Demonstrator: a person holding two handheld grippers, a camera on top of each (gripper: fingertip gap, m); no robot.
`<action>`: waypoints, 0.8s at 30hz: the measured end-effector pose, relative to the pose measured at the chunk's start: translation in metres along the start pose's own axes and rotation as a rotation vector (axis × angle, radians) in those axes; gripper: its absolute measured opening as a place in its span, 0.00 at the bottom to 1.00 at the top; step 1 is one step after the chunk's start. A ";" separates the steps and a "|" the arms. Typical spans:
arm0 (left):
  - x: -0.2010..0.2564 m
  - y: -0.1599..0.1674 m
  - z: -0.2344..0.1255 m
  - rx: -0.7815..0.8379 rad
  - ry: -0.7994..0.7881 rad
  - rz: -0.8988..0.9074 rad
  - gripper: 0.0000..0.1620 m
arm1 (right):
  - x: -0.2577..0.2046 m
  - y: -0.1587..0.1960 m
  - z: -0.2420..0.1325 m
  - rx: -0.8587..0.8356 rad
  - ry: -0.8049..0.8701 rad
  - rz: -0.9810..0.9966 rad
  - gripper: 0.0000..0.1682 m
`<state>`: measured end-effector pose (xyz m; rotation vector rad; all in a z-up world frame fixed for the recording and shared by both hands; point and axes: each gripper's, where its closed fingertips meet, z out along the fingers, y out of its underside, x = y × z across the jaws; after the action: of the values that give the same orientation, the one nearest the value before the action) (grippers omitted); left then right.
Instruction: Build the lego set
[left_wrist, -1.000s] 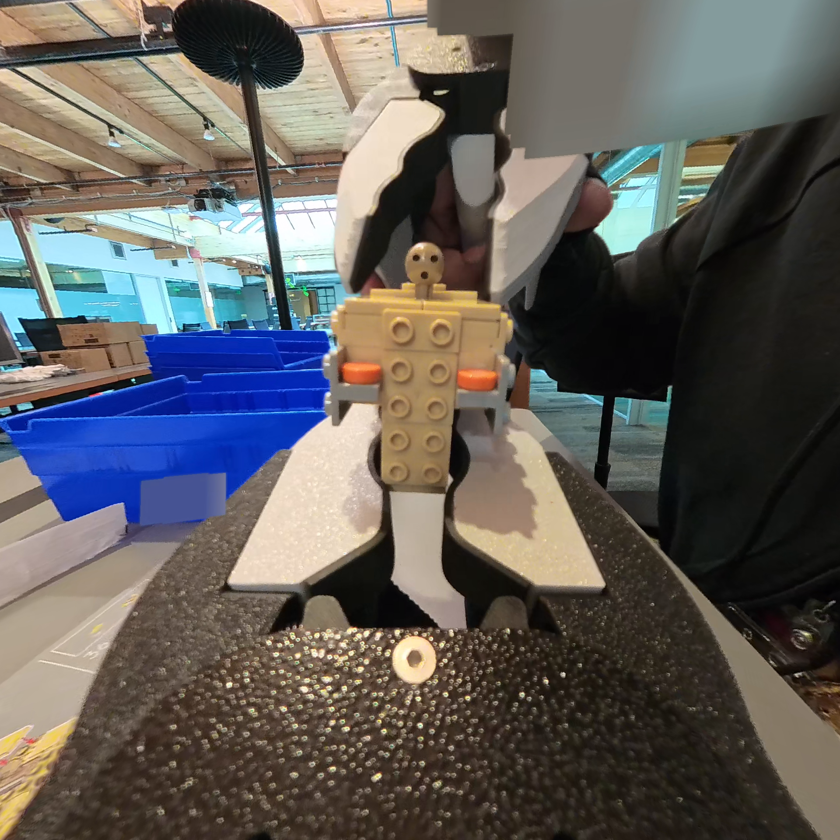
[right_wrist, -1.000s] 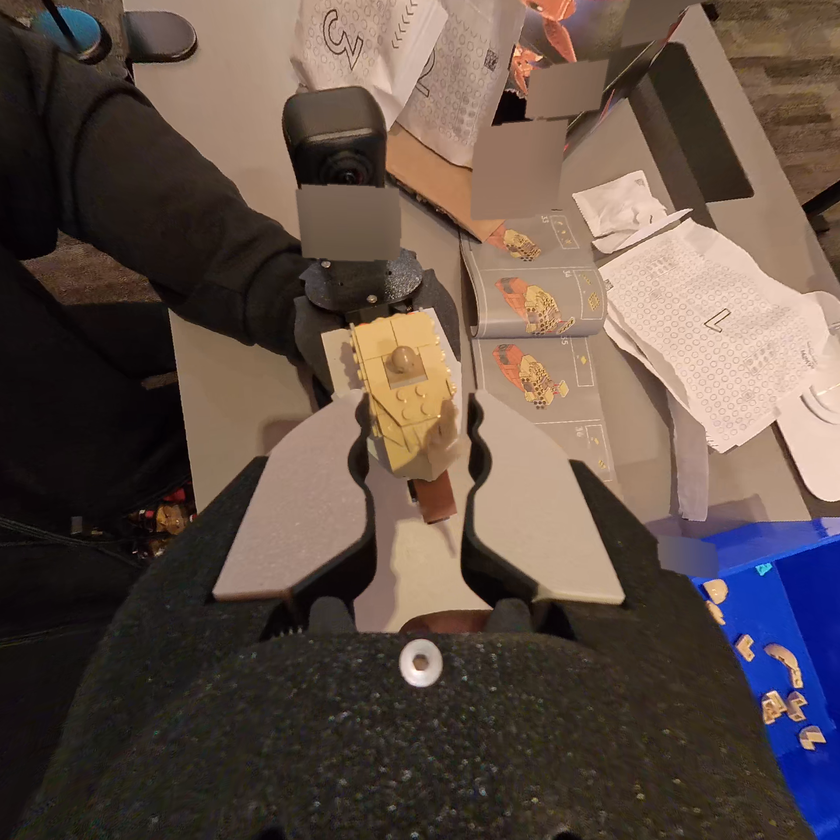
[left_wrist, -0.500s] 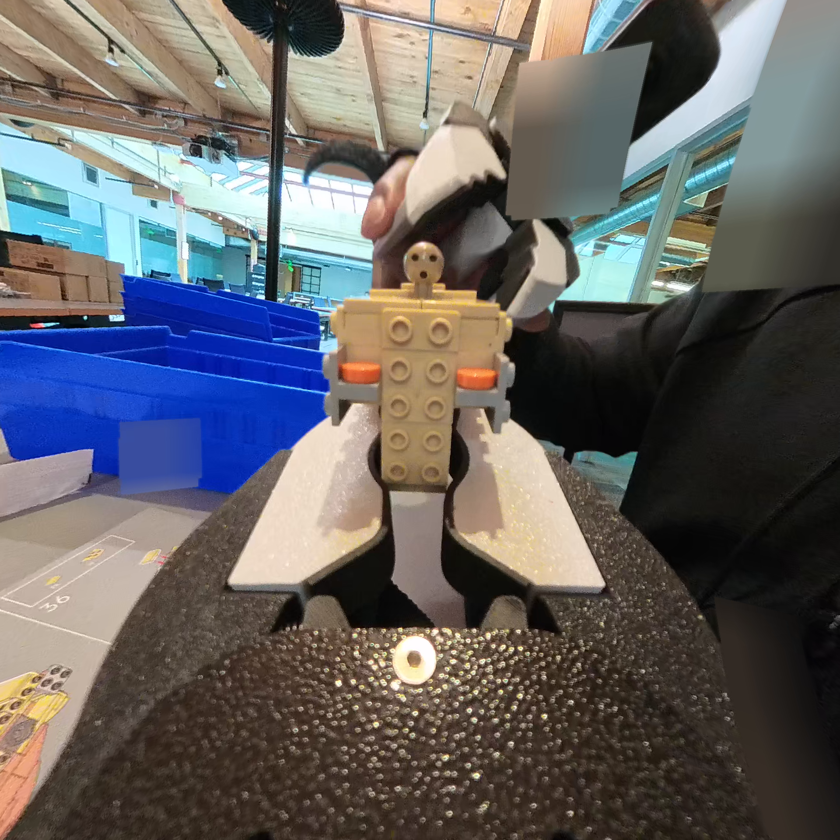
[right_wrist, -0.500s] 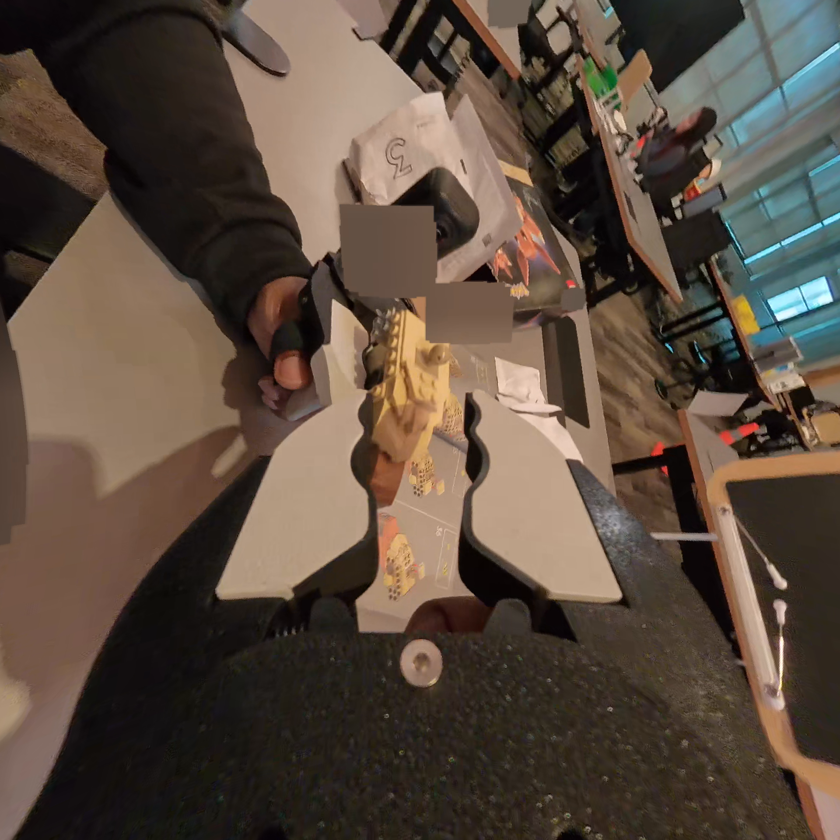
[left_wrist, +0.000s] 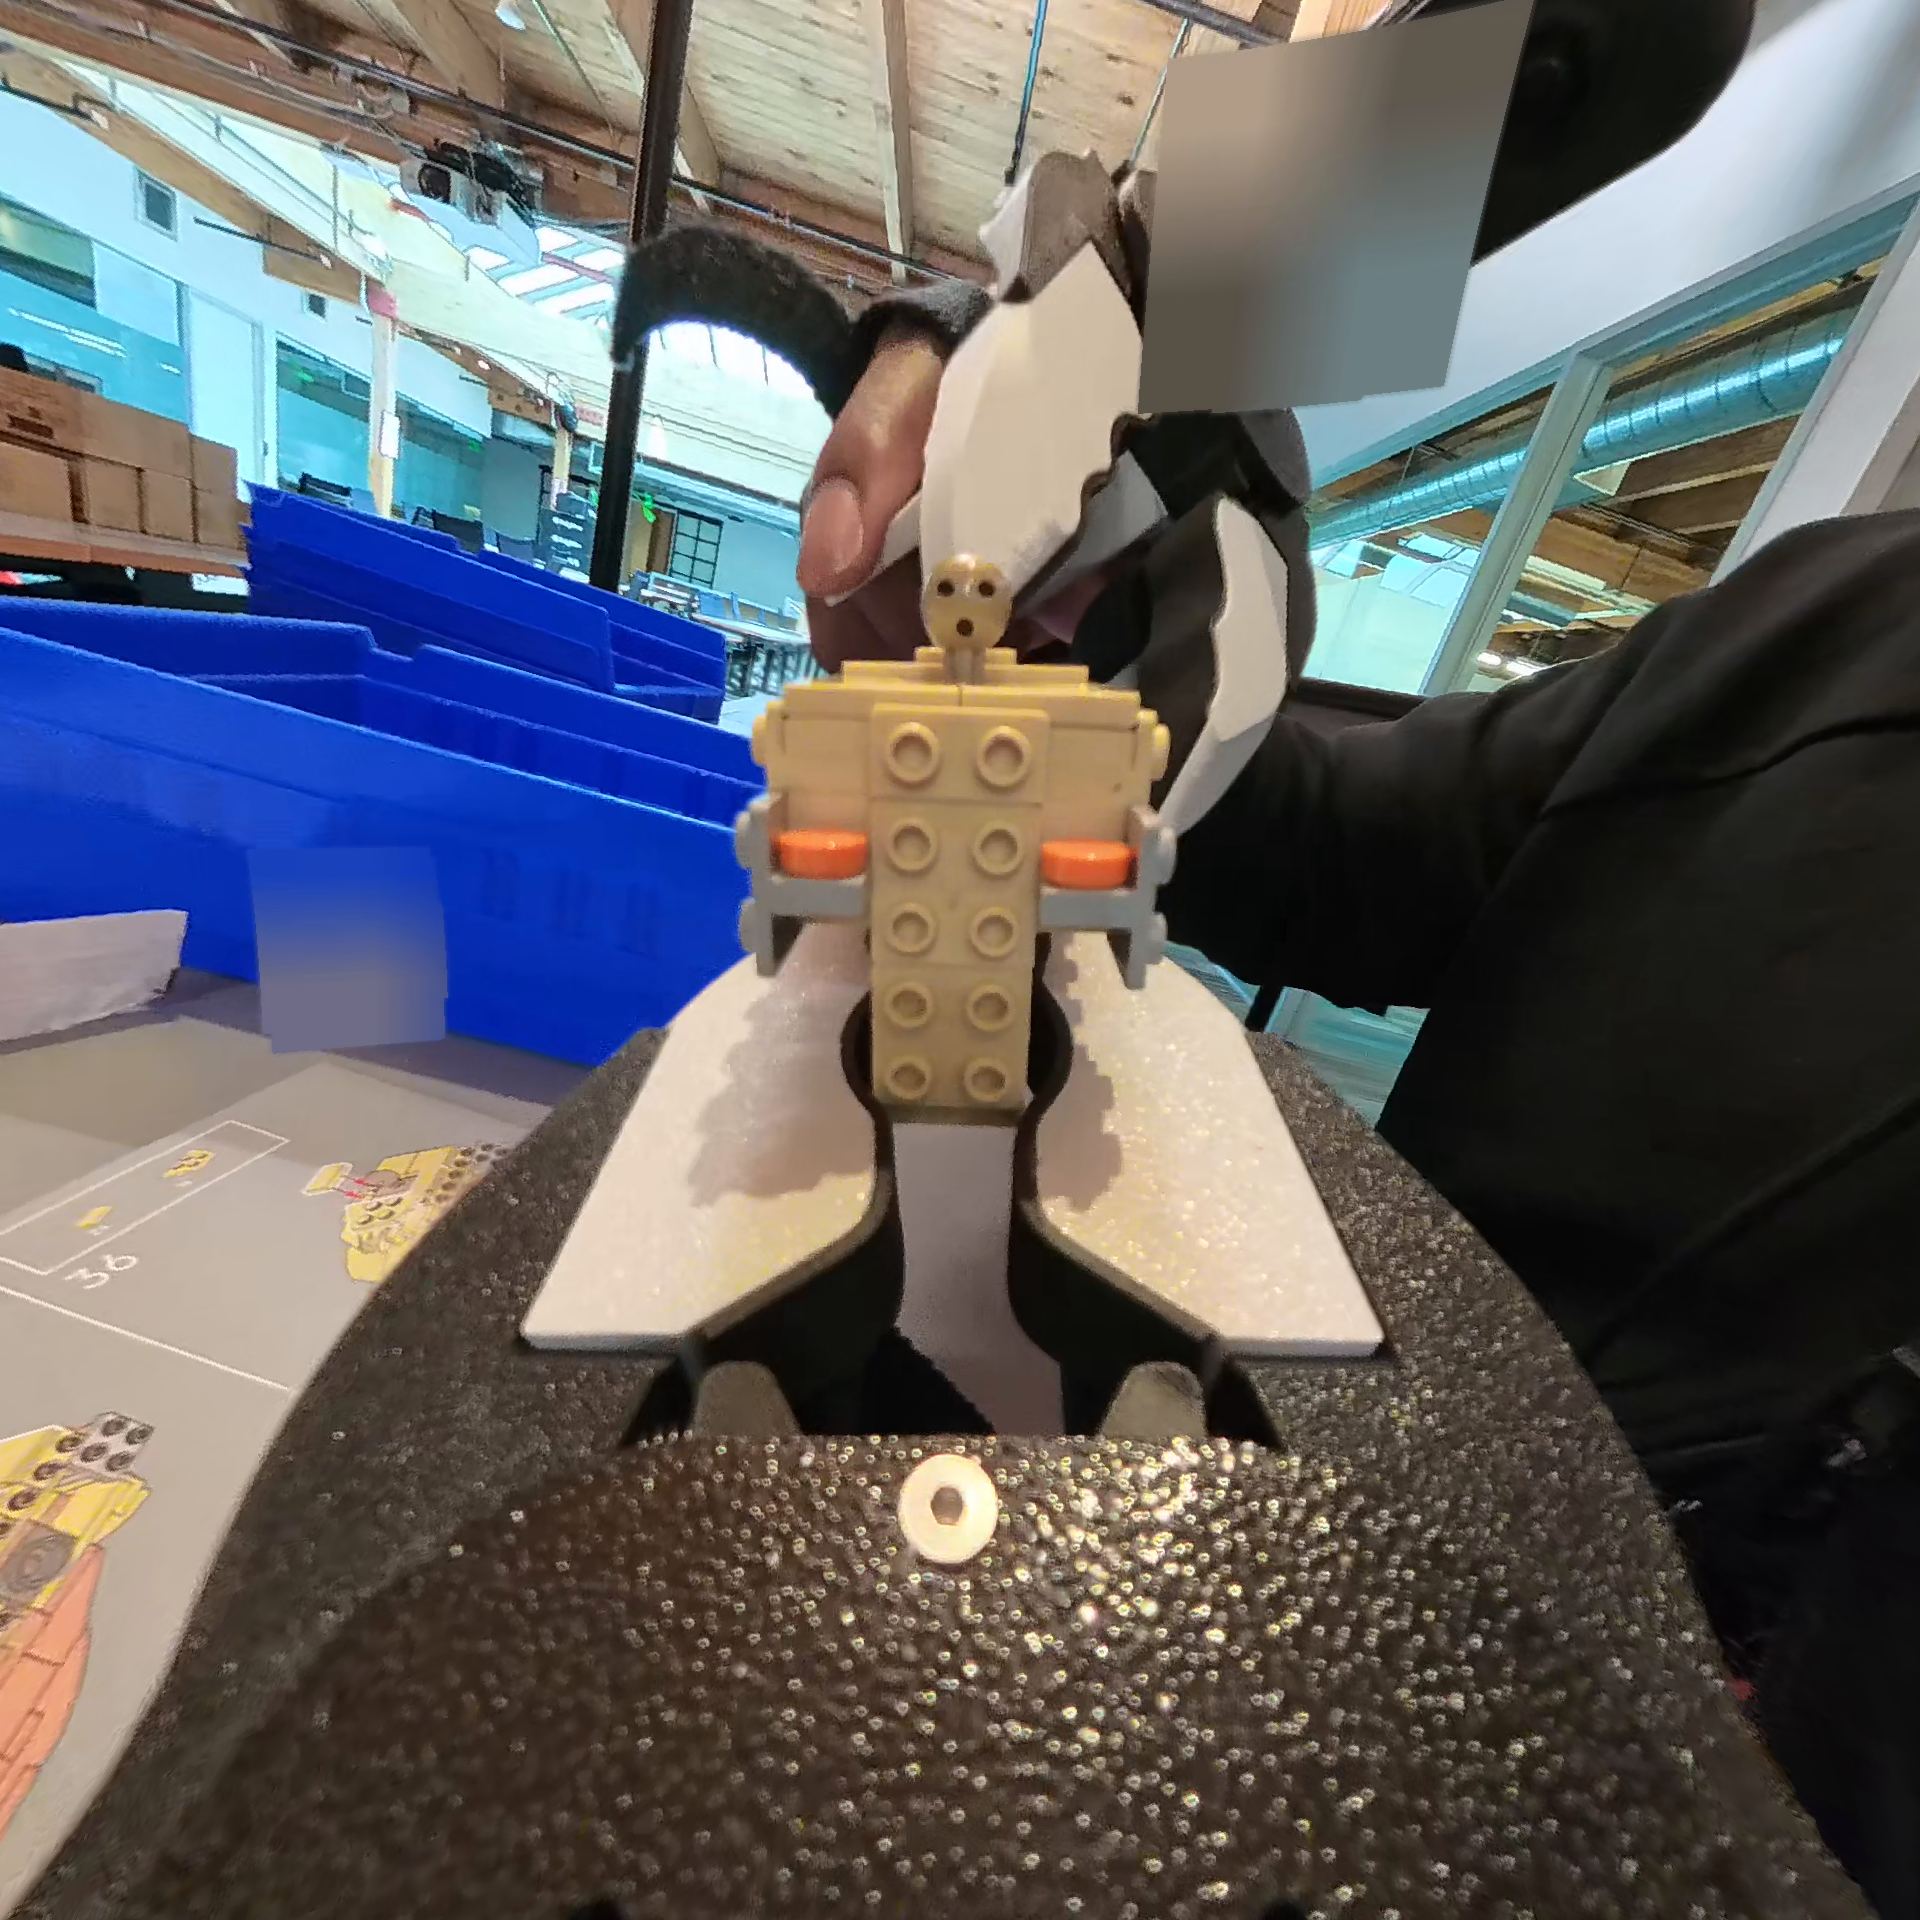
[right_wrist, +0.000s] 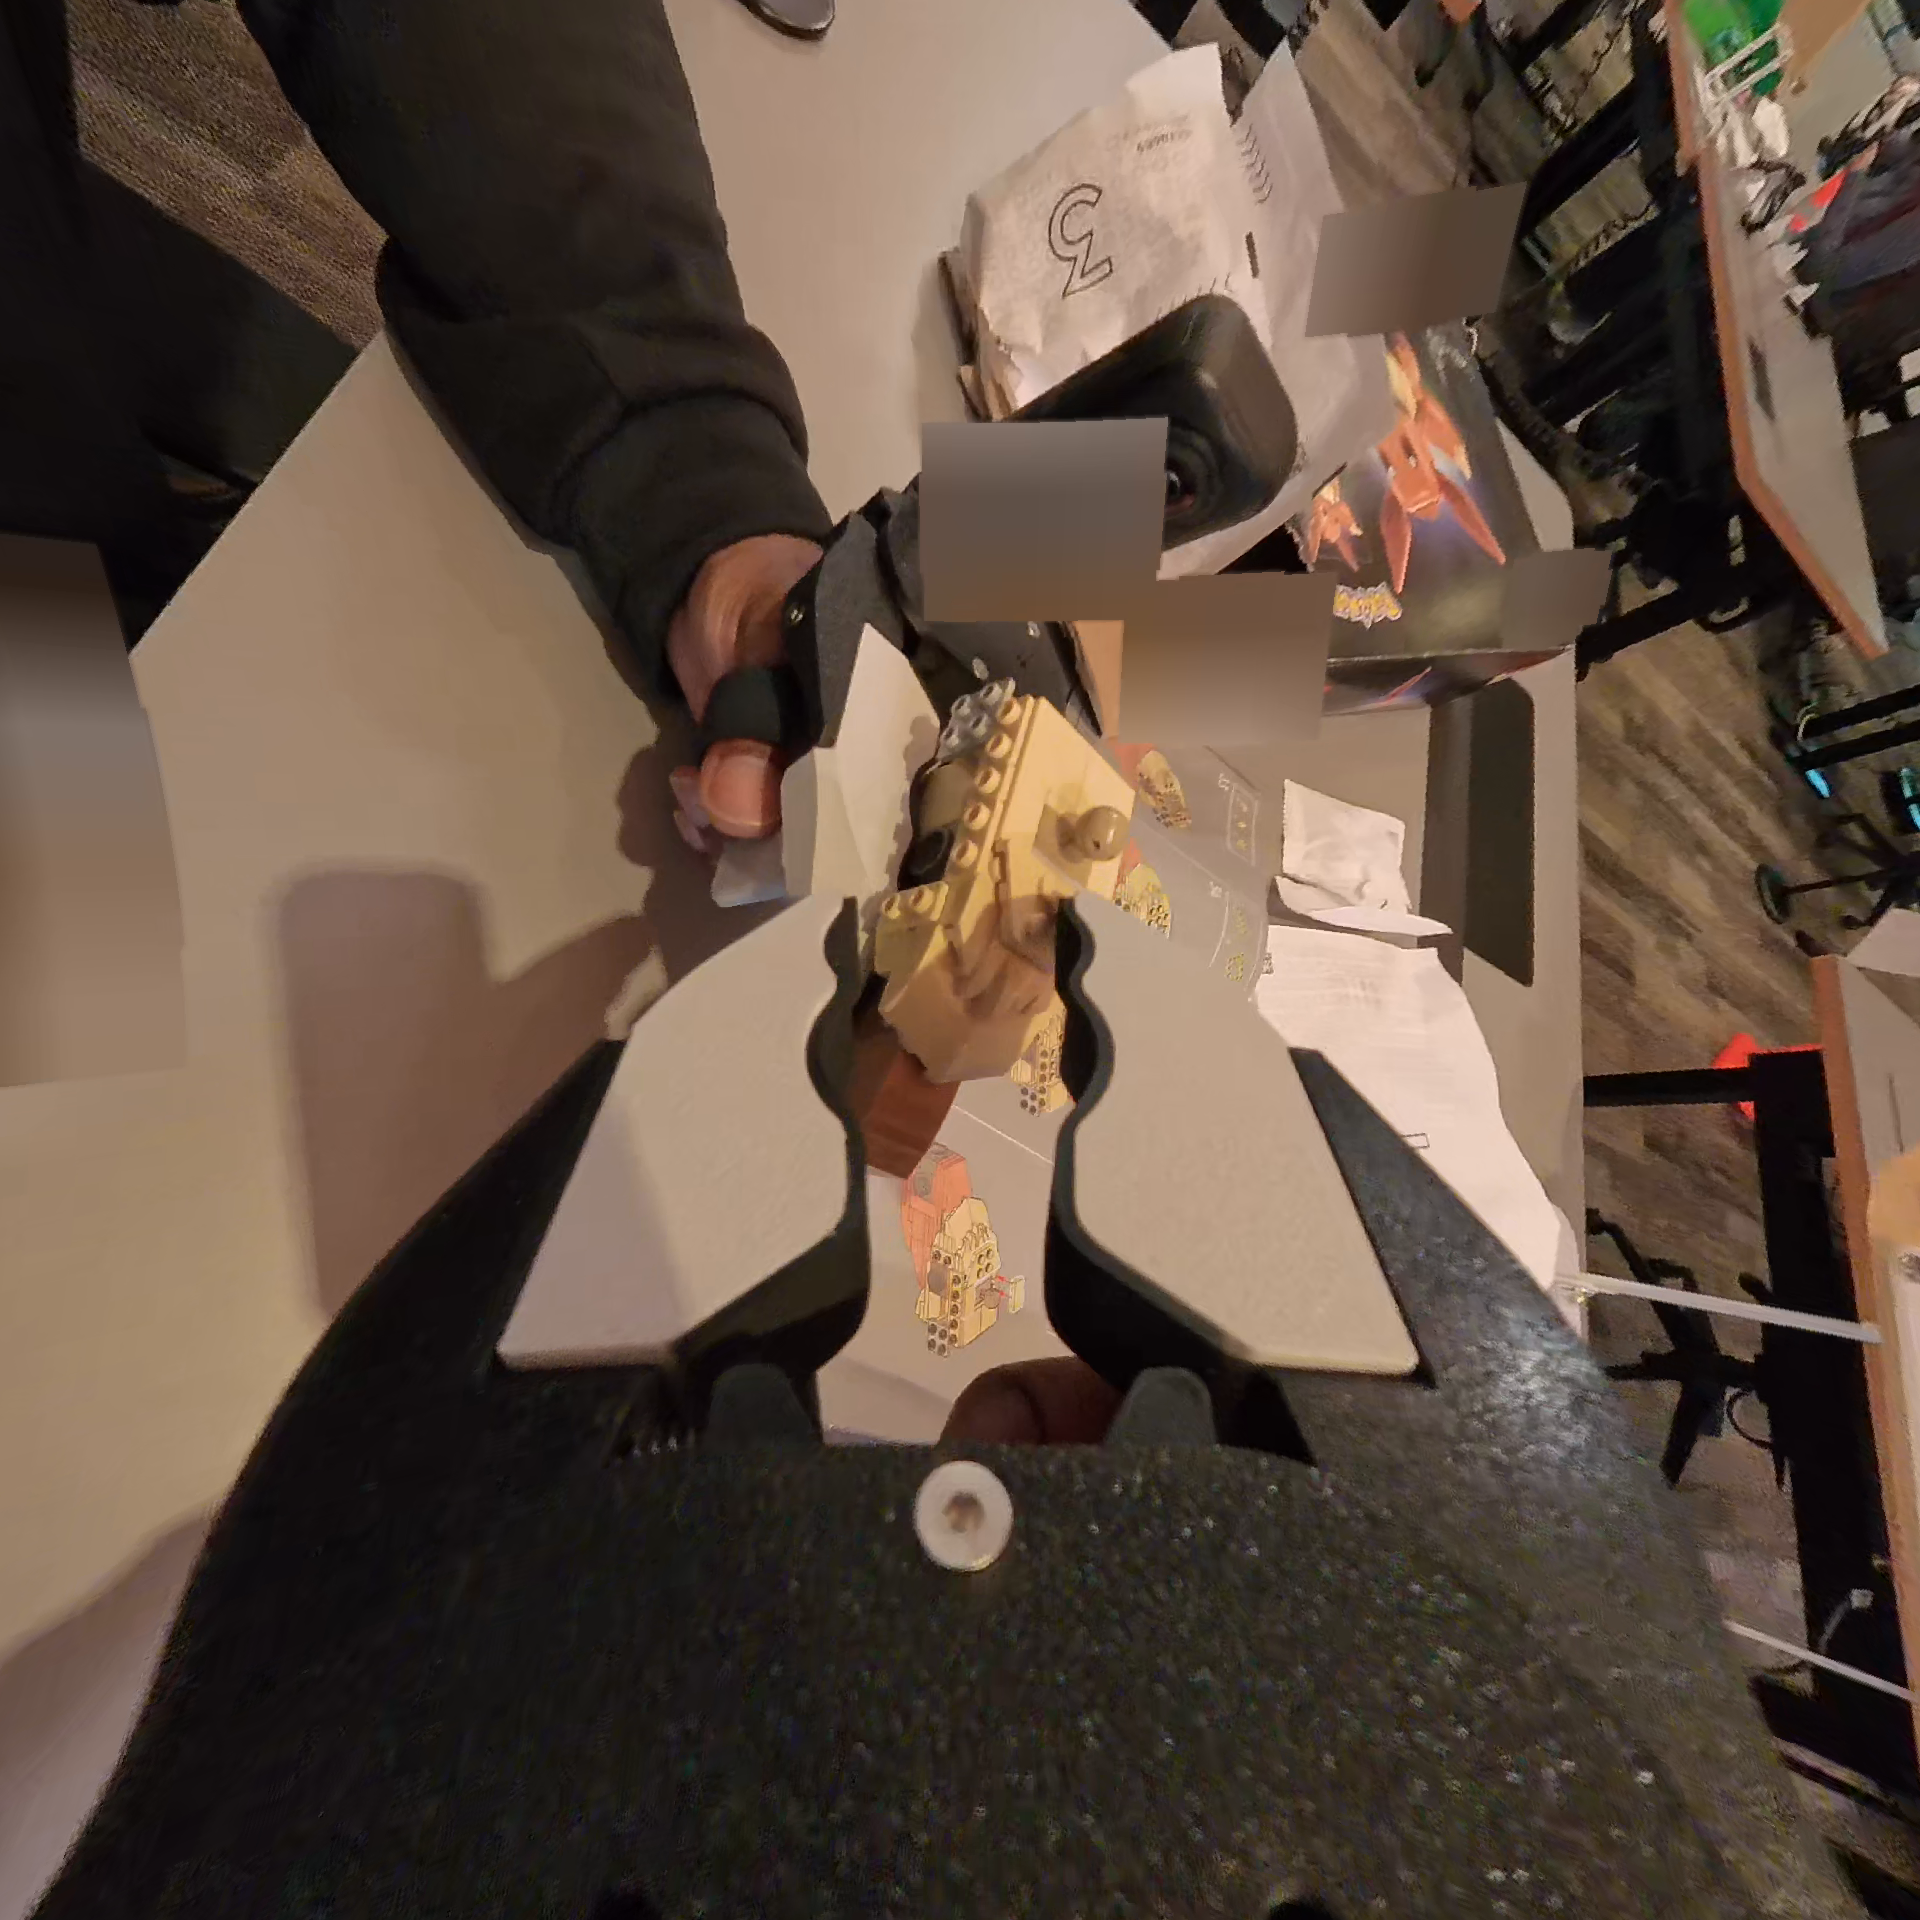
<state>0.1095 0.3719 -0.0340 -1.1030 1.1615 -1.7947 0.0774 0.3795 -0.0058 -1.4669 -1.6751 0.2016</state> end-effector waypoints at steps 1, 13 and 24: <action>0.000 0.000 0.000 -0.001 0.005 -0.015 0.12 | 0.001 0.001 0.000 -0.005 -0.002 0.014 0.21; -0.002 0.001 -0.002 -0.005 -0.003 -0.025 0.12 | 0.004 0.003 0.002 -0.042 -0.005 0.119 0.15; -0.001 0.000 -0.003 0.005 -0.011 -0.004 0.12 | 0.003 0.001 0.003 -0.036 0.008 0.155 0.15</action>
<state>0.1077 0.3740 -0.0349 -1.1122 1.1487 -1.7908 0.0765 0.3839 -0.0067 -1.6243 -1.5668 0.2511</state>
